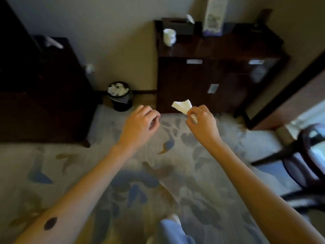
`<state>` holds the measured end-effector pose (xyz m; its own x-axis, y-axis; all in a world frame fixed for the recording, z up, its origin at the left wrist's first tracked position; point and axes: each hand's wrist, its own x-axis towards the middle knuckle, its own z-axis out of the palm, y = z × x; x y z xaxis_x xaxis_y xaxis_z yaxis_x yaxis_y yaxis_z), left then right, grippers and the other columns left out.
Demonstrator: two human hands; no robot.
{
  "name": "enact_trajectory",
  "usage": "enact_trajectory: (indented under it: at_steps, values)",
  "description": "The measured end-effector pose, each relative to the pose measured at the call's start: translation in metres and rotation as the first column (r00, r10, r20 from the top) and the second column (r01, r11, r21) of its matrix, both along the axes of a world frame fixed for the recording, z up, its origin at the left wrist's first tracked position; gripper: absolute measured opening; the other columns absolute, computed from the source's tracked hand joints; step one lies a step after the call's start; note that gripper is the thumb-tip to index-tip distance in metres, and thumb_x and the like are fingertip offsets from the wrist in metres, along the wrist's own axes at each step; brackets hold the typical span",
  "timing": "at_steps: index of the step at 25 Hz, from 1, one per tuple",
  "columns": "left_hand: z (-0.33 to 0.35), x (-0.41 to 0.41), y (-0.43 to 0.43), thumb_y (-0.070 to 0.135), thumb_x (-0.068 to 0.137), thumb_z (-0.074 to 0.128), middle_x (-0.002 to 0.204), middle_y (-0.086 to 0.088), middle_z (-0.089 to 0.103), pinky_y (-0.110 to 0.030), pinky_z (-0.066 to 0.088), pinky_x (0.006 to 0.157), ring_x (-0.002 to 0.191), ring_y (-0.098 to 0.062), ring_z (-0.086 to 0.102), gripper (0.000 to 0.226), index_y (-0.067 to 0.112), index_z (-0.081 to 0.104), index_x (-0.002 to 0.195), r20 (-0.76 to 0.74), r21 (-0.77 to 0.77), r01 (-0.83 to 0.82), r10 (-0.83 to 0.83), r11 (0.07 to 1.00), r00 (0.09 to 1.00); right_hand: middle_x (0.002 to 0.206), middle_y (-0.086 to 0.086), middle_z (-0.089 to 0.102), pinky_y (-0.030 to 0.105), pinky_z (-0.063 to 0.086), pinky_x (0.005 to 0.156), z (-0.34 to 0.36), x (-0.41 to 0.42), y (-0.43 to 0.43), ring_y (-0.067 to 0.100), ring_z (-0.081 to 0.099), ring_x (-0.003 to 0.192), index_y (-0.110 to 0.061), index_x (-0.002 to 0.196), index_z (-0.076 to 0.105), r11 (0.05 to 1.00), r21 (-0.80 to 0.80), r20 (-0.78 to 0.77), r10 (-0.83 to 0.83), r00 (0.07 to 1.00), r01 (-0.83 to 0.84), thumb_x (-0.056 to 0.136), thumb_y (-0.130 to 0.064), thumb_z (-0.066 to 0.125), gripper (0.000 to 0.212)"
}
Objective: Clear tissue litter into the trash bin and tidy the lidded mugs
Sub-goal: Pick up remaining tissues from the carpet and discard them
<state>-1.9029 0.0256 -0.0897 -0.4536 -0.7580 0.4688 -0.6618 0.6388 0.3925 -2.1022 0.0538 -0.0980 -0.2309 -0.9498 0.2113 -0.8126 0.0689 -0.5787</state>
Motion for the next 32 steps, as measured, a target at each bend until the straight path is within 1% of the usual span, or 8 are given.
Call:
enact_trajectory:
  at_steps: [5, 9, 11, 15, 18, 22, 27, 32]
  values:
    - [-0.013, 0.075, -0.111, 0.008, 0.086, 0.054, 0.087, -0.01, 0.064, -0.038, 0.049, 0.068, 0.085, -0.025, 0.055, 0.011, 0.005, 0.064, 0.09, 0.045, 0.033, -0.168, 0.166, 0.985, 0.985, 0.105, 0.013, 0.056, 0.036, 0.054, 0.072, -0.015, 0.058, -0.143, 0.025, 0.058, 0.084, -0.005, 0.094, 0.064, 0.986, 0.051, -0.005, 0.158, 0.987, -0.158, 0.086, -0.007, 0.055, 0.012]
    - [-0.027, 0.109, -0.239, 0.009, 0.086, 0.054, 0.087, -0.008, 0.064, -0.034, 0.046, 0.069, 0.084, -0.024, 0.055, 0.011, 0.007, 0.065, 0.09, 0.086, 0.044, -0.256, 0.252, 0.966, 0.964, 0.104, 0.014, 0.056, 0.043, 0.055, 0.073, -0.032, 0.089, -0.281, 0.028, 0.058, 0.086, -0.004, 0.093, 0.064, 0.971, 0.088, 0.01, 0.223, 0.975, -0.223, 0.085, -0.006, 0.054, 0.013]
    - [-0.027, 0.121, -0.298, 0.01, 0.085, 0.055, 0.085, -0.007, 0.064, -0.035, 0.047, 0.068, 0.083, -0.023, 0.054, 0.01, 0.007, 0.064, 0.089, 0.111, 0.073, -0.288, 0.28, 0.955, 0.954, 0.104, 0.015, 0.055, 0.045, 0.054, 0.074, -0.035, 0.1, -0.347, 0.03, 0.058, 0.088, -0.003, 0.093, 0.065, 0.959, 0.127, 0.018, 0.252, 0.967, -0.252, 0.085, -0.006, 0.053, 0.014]
    - [-0.026, 0.136, -0.41, 0.006, 0.081, 0.06, 0.08, -0.008, 0.064, -0.036, 0.048, 0.064, 0.078, -0.025, 0.055, 0.006, 0.007, 0.065, 0.083, 0.139, 0.084, -0.319, 0.306, 0.944, 0.942, 0.104, 0.017, 0.055, 0.045, 0.052, 0.075, -0.036, 0.12, -0.463, 0.032, 0.056, 0.089, -0.002, 0.093, 0.064, 0.935, 0.187, 0.013, 0.305, 0.952, -0.302, 0.084, -0.006, 0.052, 0.016]
    - [-0.039, 0.145, -0.493, 0.005, 0.078, 0.062, 0.075, -0.007, 0.063, -0.033, 0.047, 0.06, 0.074, -0.025, 0.055, 0.004, 0.007, 0.065, 0.08, 0.131, 0.07, -0.332, 0.321, 0.941, 0.938, 0.101, 0.015, 0.054, 0.04, 0.051, 0.07, -0.045, 0.135, -0.547, 0.03, 0.055, 0.085, -0.004, 0.091, 0.063, 0.924, 0.191, 0.009, 0.336, 0.942, -0.331, 0.084, -0.007, 0.052, 0.013]
    - [-0.084, 0.158, -0.597, 0.006, 0.078, 0.061, 0.072, -0.005, 0.062, -0.027, 0.04, 0.06, 0.073, -0.024, 0.054, 0.004, 0.009, 0.064, 0.078, 0.131, 0.124, -0.349, 0.333, 0.929, 0.934, 0.101, 0.014, 0.054, 0.032, 0.046, 0.067, -0.083, 0.159, -0.65, 0.027, 0.055, 0.085, -0.006, 0.092, 0.063, 0.91, 0.215, 0.008, 0.361, 0.932, -0.355, 0.084, -0.009, 0.054, 0.012]
    - [-0.161, 0.178, -0.722, 0.008, 0.083, 0.057, 0.077, -0.011, 0.062, -0.042, 0.049, 0.068, 0.079, -0.029, 0.053, 0.009, 0.005, 0.065, 0.084, 0.174, 0.29, -0.349, 0.309, 0.891, 0.935, 0.112, 0.015, 0.053, 0.033, 0.047, 0.077, -0.158, 0.19, -0.775, 0.029, 0.055, 0.095, -0.006, 0.102, 0.062, 0.833, 0.397, 0.032, 0.408, 0.913, -0.386, 0.087, -0.012, 0.053, 0.018]
    - [-0.252, 0.177, -0.822, 0.009, 0.085, 0.055, 0.083, -0.008, 0.063, -0.038, 0.047, 0.071, 0.084, -0.025, 0.051, 0.01, 0.007, 0.065, 0.088, 0.123, 0.439, -0.442, 0.436, 0.782, 0.892, 0.116, 0.014, 0.049, 0.031, 0.045, 0.077, -0.248, 0.205, -0.88, 0.029, 0.055, 0.097, -0.007, 0.107, 0.06, 0.732, 0.546, 0.089, 0.432, 0.897, -0.407, 0.089, -0.013, 0.051, 0.021]
